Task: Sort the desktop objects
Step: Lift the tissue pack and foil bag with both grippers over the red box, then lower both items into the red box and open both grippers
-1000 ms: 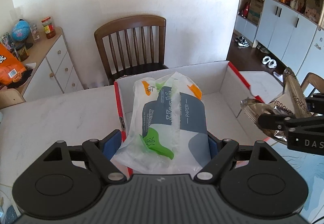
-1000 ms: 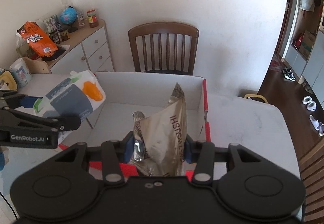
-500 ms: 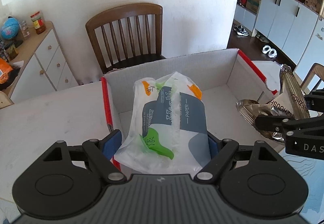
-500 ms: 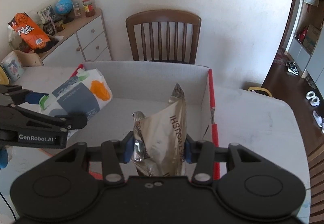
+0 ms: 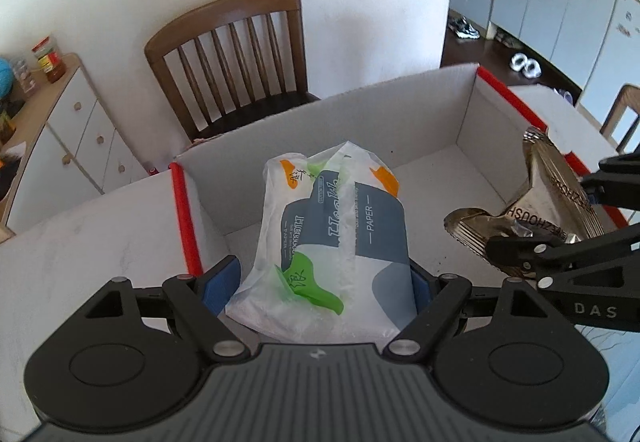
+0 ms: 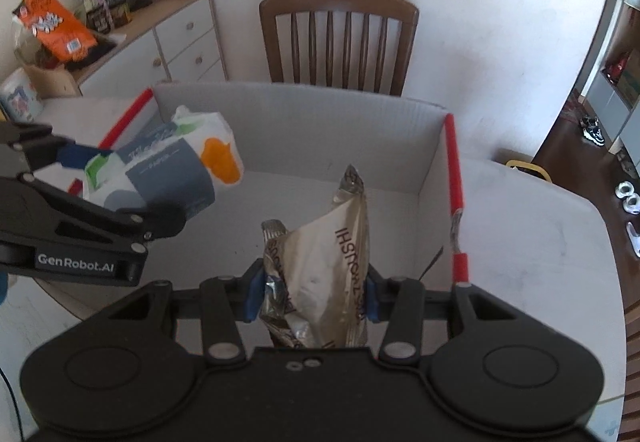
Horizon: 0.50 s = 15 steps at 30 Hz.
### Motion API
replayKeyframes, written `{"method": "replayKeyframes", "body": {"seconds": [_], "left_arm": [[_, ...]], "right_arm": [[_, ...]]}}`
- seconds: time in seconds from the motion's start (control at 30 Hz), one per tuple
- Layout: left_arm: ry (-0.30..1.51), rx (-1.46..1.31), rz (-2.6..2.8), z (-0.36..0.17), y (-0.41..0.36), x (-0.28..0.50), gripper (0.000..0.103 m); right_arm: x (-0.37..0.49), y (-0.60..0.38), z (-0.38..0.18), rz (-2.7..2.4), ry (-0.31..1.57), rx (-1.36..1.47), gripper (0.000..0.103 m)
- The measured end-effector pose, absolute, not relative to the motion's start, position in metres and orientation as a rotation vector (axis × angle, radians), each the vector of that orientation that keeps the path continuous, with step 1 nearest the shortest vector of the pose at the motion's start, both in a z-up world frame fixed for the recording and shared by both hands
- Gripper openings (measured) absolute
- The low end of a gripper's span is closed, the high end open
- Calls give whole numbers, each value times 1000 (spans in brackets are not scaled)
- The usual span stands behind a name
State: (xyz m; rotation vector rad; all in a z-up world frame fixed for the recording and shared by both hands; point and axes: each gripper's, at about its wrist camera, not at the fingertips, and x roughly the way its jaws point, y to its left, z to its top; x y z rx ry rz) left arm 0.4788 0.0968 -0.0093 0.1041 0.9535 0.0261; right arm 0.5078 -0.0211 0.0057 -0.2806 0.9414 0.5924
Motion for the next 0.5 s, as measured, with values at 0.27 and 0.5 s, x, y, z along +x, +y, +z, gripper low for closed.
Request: {"method": "replayKeyframes", "body": {"seconds": [0.27, 0.5], "left_arm": [[997, 129, 8, -20, 96, 495, 84], [1062, 150, -6, -30, 92, 506, 84]], "right_arm": [[512, -10, -8, 624, 979, -336, 46], [516, -4, -16, 639, 1023, -366, 47]]}}
